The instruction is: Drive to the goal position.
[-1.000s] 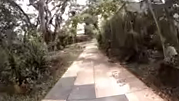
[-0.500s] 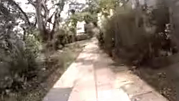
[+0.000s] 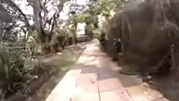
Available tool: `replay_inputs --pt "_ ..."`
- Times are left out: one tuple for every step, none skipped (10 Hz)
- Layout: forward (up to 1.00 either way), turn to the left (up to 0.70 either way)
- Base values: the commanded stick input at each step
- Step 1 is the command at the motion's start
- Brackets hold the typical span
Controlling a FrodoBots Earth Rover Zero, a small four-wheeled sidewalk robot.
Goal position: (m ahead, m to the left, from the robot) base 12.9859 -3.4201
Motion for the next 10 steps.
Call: replay_inputs --pt "1.00 0.00" --pt "1.00 0.00" --pt "1.00 0.00" --pt "1.00 0.00" --pt "1.00 0.00" --pt "1.00 0.00" --pt "1.00 0.00" --pt "1.00 0.00" --pt "1.00 0.00" --pt "1.00 0.00"
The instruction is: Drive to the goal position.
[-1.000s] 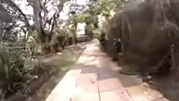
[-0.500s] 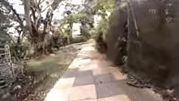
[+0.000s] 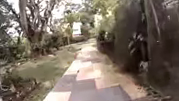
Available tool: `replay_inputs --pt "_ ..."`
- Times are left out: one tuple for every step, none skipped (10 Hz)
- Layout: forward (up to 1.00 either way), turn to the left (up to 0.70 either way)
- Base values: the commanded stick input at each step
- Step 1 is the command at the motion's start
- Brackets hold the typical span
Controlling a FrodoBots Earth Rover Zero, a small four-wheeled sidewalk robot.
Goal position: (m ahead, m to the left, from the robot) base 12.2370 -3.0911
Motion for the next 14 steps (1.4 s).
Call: replay_inputs --pt "1.00 -0.13" --pt "1.00 -0.34" --pt "1.00 -0.23" --pt "1.00 0.00" --pt "1.00 0.00" --pt "1.00 0.00" --pt "1.00 0.00" --pt "1.00 0.00" --pt "1.00 0.00" --pt "1.00 0.00" --pt "1.00 0.00" --pt "1.00 0.00" --pt "1.00 0.00" --pt "1.00 0.00"
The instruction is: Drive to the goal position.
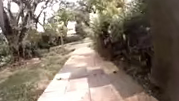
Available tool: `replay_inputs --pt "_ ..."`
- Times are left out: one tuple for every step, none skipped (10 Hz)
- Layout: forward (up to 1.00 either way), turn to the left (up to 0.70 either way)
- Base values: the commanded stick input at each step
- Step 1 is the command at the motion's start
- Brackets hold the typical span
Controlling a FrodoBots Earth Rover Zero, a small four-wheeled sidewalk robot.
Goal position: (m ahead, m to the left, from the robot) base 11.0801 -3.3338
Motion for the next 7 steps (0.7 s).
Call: replay_inputs --pt "1.00 0.00" --pt "1.00 0.00" --pt "1.00 0.00" --pt "1.00 0.00" --pt "1.00 0.00" --pt "1.00 0.00" --pt "1.00 0.00"
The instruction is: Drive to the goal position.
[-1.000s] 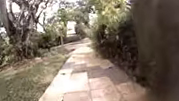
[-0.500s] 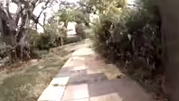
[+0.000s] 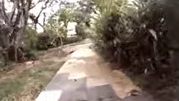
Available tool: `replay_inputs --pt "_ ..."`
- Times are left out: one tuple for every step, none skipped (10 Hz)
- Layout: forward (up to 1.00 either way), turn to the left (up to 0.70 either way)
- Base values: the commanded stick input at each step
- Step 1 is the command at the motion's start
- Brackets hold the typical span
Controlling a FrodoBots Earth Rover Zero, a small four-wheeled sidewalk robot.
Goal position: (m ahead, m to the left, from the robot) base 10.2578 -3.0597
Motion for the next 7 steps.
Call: replay_inputs --pt "1.00 0.00" --pt "1.00 0.00" --pt "1.00 0.00" --pt "1.00 0.00" --pt "1.00 0.00" --pt "1.00 0.00" --pt "1.00 0.00"
